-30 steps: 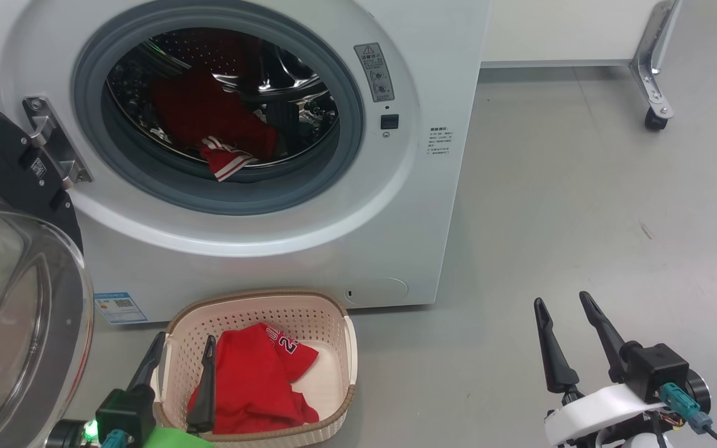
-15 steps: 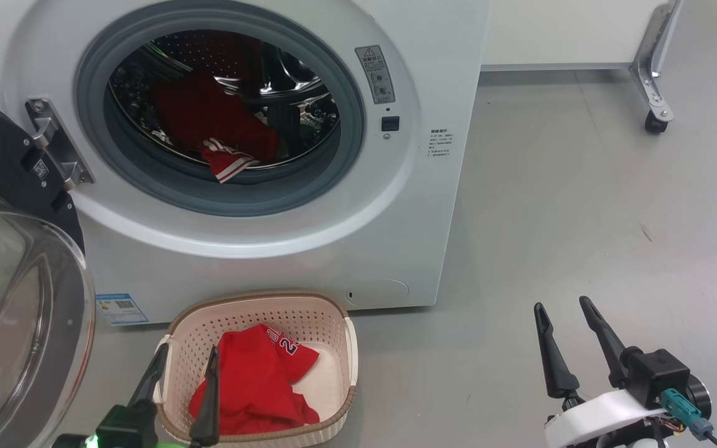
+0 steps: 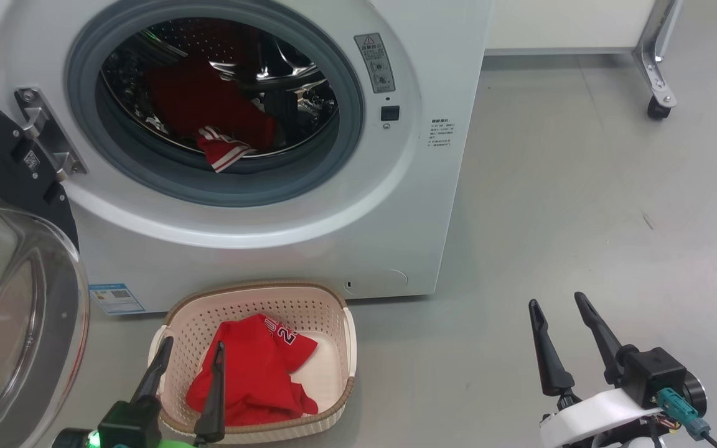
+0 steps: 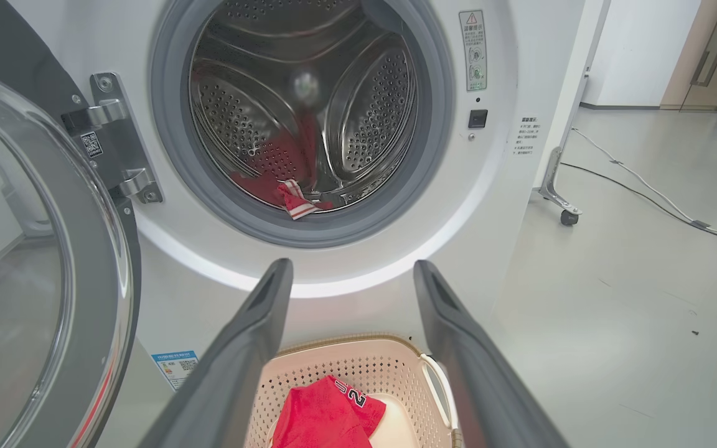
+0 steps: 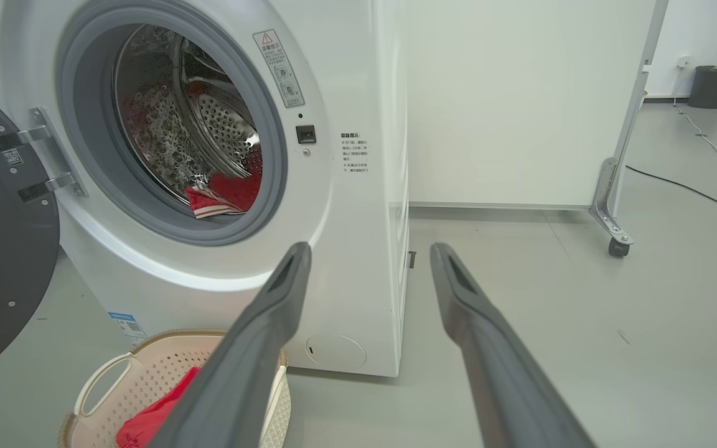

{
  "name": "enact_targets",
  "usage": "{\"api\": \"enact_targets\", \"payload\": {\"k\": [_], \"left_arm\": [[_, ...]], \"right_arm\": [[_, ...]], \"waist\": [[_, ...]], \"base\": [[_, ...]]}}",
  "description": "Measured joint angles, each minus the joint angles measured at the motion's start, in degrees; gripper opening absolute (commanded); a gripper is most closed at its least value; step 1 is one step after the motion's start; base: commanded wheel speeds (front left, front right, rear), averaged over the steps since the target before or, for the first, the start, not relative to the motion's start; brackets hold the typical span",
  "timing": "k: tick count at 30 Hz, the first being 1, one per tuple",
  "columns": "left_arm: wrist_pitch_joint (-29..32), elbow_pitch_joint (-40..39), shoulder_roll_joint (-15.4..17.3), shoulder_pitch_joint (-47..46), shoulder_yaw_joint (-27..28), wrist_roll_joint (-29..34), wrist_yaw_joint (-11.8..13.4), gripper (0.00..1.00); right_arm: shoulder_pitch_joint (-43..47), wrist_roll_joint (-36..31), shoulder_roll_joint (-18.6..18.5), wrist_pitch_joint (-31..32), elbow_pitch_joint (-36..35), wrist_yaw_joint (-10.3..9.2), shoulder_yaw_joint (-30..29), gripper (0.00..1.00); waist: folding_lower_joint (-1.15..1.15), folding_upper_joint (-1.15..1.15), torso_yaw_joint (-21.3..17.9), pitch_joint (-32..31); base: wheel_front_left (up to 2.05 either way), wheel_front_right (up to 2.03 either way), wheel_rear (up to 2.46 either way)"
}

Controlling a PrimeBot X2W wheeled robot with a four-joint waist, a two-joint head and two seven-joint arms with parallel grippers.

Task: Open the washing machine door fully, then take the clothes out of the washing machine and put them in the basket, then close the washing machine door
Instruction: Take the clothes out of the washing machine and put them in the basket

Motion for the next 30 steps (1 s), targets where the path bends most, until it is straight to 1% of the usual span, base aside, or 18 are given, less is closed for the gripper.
{"api": "enact_targets", "payload": {"k": [1, 7, 15, 20, 24, 30], "left_arm": [[0.5, 0.0, 0.0, 0.0, -0.1, 0.0, 0.0, 1.0], [2.4, 0.1, 0.1, -2.1, -1.3, 0.0, -0.8, 1.0], [5.7, 2.8, 0.3, -10.6, -1.7, -0.3, -2.6, 1.0], [7.8, 5.4, 0.4, -16.6, -1.2, -1.0, -3.2, 1.0], [10.9, 8.3, 1.0, -21.9, -0.5, -1.9, -4.2, 1.0], [17.1, 13.6, 3.3, -29.1, 0.6, -2.4, -5.6, 1.0]], "right_arm": [[0.0, 0.0, 0.0, 0.0, 0.0, 0.24, 0.3, 1.0], [-0.2, 0.0, 0.0, 0.0, -1.5, 0.24, 1.1, 1.0], [-2.2, 0.0, 0.0, 0.0, -3.3, 0.23, 1.9, 1.0], [-3.9, 0.0, 0.0, 0.0, -4.2, 0.21, 2.5, 1.0], [-5.7, 0.0, 0.0, 0.0, -5.0, 0.19, 3.2, 1.0], [-8.6, 1.0, -0.1, 0.0, -6.3, -0.1, 4.3, 1.0]], "waist": [[0.0, 0.0, -0.1, 0.3], [0.0, 0.0, -0.3, 2.6], [0.0, 0.0, -0.8, 7.4], [0.0, 0.0, -1.7, 11.1], [0.0, 0.0, -2.8, 14.0], [0.0, 0.0, -4.9, 18.6]], "base": [[0.0, 0.0, 0.0], [0.0, 0.0, 0.0], [0.0, 0.0, 0.0], [0.0, 0.0, 0.0], [0.0, 0.0, 0.0], [0.0, 0.0, 0.0]]}}
